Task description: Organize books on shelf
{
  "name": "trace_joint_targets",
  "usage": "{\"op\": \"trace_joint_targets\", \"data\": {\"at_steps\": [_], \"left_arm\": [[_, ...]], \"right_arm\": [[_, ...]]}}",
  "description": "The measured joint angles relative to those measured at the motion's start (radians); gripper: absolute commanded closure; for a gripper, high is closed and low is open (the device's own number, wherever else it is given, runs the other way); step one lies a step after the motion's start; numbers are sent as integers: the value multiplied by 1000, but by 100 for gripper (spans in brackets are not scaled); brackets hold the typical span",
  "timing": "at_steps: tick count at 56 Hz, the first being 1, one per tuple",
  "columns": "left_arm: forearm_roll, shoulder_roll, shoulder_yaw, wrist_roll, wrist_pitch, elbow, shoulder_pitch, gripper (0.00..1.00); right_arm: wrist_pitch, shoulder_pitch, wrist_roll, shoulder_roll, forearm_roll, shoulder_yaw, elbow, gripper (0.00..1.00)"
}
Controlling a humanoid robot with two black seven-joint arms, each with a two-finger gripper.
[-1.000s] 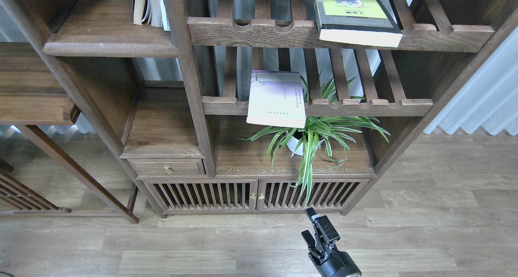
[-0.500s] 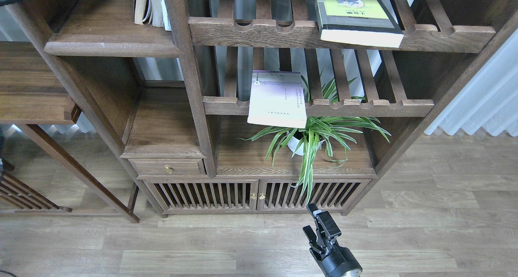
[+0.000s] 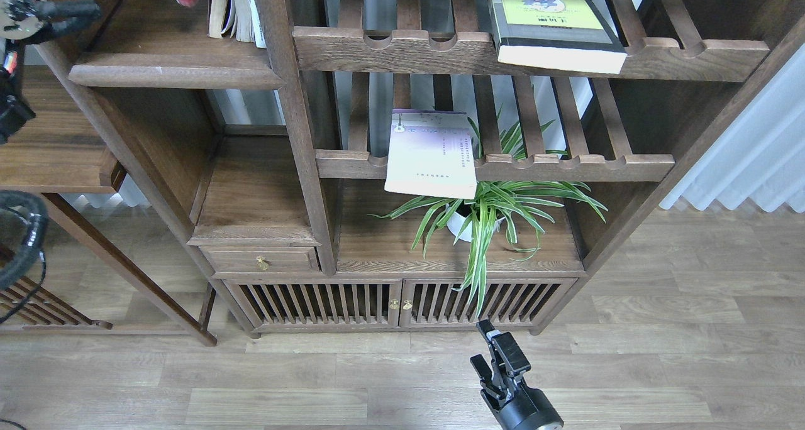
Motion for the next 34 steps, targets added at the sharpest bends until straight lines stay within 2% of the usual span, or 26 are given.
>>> {"op": "trace_joint_targets", "data": {"at_steps": [14,25,29,34], "left_arm": [[-57,-8,10,6,0,-22,5,0],[-166,9,1,13,2,-188,41,0],[-200,29,-14,35,9,-277,101,0],[-246,56,-27,83,27,-363,179,0]], "right_arm": [[0,0,0,-3,0,1,2,1],[0,0,0,-7,0,3,3,1],[0,0,0,-16,0,1,4,1],[0,-1,0,-29,-1,-4,7,1]]}}
